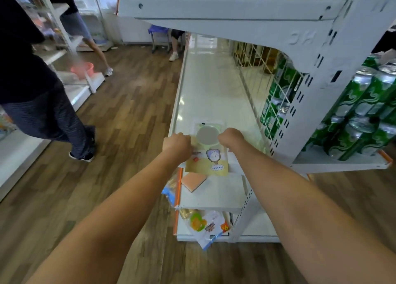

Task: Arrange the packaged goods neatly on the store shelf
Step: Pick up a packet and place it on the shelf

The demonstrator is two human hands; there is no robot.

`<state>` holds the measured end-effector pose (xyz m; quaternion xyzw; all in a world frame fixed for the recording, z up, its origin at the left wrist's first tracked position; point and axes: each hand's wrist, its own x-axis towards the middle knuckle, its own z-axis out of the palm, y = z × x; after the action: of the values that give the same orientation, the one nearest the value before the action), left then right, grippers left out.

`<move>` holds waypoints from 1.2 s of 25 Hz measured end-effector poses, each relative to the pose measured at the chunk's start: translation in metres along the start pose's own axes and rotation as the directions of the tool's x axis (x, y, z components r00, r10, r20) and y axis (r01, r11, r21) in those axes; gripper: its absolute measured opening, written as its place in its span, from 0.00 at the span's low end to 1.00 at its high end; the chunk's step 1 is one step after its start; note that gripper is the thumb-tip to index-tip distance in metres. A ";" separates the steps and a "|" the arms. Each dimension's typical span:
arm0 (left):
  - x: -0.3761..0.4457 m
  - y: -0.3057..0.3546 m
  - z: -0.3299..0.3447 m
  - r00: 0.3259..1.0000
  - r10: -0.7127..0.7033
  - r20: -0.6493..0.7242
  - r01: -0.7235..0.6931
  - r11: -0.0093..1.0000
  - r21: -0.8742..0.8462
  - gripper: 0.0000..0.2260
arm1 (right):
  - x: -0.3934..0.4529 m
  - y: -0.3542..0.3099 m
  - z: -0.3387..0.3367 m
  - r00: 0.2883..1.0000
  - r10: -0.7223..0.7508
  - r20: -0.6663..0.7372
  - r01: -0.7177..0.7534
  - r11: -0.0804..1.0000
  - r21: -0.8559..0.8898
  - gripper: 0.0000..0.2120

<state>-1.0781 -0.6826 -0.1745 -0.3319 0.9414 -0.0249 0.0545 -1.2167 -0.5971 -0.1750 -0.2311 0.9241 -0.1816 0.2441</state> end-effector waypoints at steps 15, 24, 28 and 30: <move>0.006 -0.003 0.007 0.997 0.075 -0.024 -0.076 0.997 -0.024 0.14 | 0.016 -0.027 0.018 0.978 0.207 -0.037 -0.204 0.977 0.063 0.31; 0.004 -0.003 0.003 0.996 0.089 -0.015 -0.090 0.996 -0.018 0.13 | 0.009 -0.020 0.003 0.991 0.120 0.055 -0.131 0.936 0.326 0.20; 0.000 -0.017 -0.003 0.998 0.066 -0.012 -0.066 0.998 -0.021 0.15 | 0.009 -0.018 -0.005 0.992 0.101 0.078 -0.127 0.805 0.579 0.12; -0.004 -0.030 -0.009 0.999 0.026 -0.043 -0.028 0.999 -0.045 0.15 | 0.010 -0.025 -0.013 0.996 0.053 0.071 -0.086 0.768 0.634 0.16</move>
<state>-1.0576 -0.7032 -0.1623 -0.3196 0.9471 -0.0098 0.0274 -1.2228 -0.6200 -0.1566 -0.1049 0.8098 -0.4687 0.3371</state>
